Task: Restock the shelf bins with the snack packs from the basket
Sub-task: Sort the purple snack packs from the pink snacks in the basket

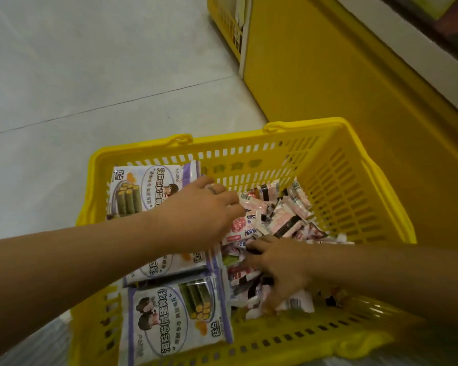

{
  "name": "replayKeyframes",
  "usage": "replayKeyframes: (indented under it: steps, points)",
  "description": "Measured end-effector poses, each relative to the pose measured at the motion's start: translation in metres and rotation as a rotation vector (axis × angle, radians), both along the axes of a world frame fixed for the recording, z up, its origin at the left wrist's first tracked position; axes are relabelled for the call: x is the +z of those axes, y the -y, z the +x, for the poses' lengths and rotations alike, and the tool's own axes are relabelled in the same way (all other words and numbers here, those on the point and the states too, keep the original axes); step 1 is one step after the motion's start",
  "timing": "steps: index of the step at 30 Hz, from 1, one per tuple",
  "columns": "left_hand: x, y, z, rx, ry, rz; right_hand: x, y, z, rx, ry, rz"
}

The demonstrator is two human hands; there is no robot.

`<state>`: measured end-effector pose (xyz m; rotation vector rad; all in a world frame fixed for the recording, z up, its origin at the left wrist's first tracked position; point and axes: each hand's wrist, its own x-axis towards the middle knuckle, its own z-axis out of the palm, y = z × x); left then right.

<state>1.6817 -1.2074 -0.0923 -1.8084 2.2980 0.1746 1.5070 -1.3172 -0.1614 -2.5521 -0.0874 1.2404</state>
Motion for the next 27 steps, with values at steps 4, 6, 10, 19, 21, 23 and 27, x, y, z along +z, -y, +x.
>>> replayKeyframes:
  steps: [4, 6, 10, 19, 21, 23, 27]
  points:
    - [-0.024, 0.021, -0.04, -0.023, 0.008, 0.354, -0.008, 0.002, 0.0, 0.033, -0.058, -0.044]
    - [-0.034, 0.027, -0.055, -0.017, 0.064, 0.531, -0.008, 0.007, -0.006, -0.023, 0.048, -0.002]
    - [-0.051, 0.033, -0.071, 0.056, 0.107, 0.746, 0.003, 0.022, -0.013, -0.188, 0.163, 0.066]
    - [-0.075, 0.018, -0.085, 0.227, -0.033, 0.69, 0.043, 0.09, 0.011, -0.646, 0.549, -0.07]
    - [-0.08, 0.019, -0.093, 0.272, -0.051, 0.704, 0.04, 0.102, 0.002, -0.562, 0.49, -0.219]
    - [-0.087, 0.018, -0.101, 0.327, -0.081, 0.712, 0.036, 0.107, -0.009, -0.417, 0.378, -0.378]
    - [-0.097, 0.018, -0.11, 0.474, -0.201, 0.676, 0.033, 0.105, -0.016, -0.302, 0.414, -0.435]
